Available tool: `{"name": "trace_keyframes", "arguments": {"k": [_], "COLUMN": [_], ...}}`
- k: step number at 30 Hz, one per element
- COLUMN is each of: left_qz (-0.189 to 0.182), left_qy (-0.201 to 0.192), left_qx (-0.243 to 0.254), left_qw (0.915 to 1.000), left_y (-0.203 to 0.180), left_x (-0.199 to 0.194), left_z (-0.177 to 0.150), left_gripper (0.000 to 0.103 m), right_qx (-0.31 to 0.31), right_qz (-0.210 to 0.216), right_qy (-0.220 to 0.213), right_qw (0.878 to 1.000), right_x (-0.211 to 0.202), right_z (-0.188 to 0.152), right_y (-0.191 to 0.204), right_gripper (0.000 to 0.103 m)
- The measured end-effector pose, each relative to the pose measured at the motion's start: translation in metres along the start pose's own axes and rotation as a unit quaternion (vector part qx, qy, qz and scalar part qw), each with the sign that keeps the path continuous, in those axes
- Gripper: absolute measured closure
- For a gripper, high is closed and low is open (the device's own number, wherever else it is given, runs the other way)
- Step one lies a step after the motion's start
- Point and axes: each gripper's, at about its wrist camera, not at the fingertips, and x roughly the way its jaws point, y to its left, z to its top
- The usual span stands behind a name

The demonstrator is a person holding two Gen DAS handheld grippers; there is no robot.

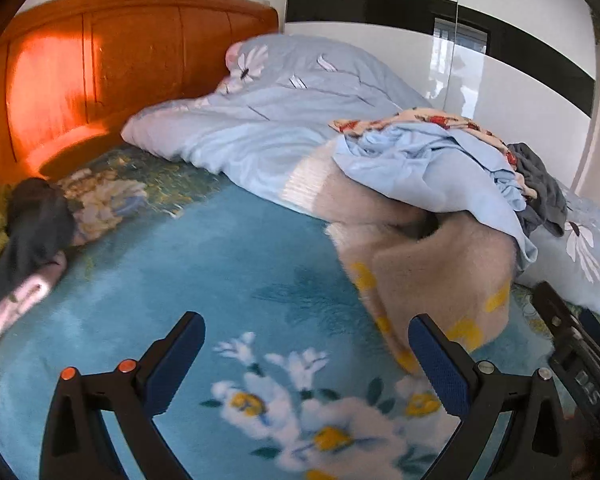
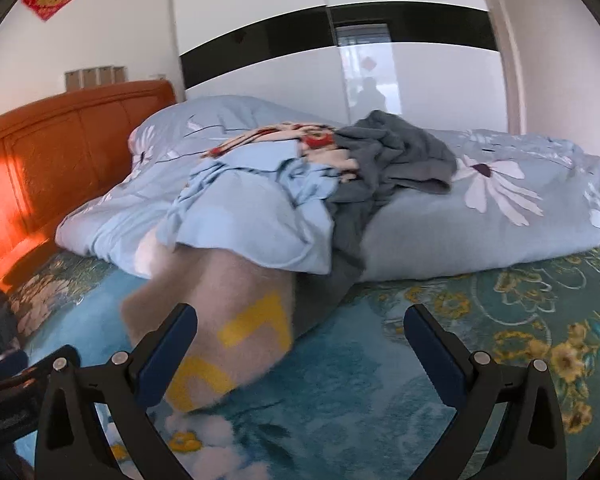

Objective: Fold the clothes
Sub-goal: 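Move both grippers toward the clothes pile on the bed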

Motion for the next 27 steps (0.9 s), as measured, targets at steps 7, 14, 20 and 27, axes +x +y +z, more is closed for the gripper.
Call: {"name": "trace_keyframes", "arguments": {"k": [7, 14, 20, 27], "left_qz": [0.006, -0.014, -0.009, -0.009], "left_qy": [0.034, 0.02, 0.017, 0.016], "left_qx": [-0.002, -0.043, -0.044, -0.044], "left_qw": [0.9994, 0.9988, 0.9989, 0.9989], "left_y": [-0.015, -0.014, -0.023, -0.028], "left_x": [0.008, 0.015, 0.019, 0.019], "left_z": [0.005, 0.001, 0.002, 0.0], "left_gripper": [0.0, 0.0, 0.0, 0.0], "right_qx": [0.007, 0.007, 0.008, 0.011], "right_qz": [0.022, 0.03, 0.002, -0.001], "right_qy": [0.02, -0.004, -0.014, -0.017], "right_qw": [1.0, 1.0, 1.0, 1.0], "right_x": [0.021, -0.002, -0.006, -0.009], "right_z": [0.008, 0.009, 0.003, 0.004], "right_y": [0.006, -0.031, -0.024, -0.022], "right_gripper": [0.0, 0.0, 0.0, 0.0]}}
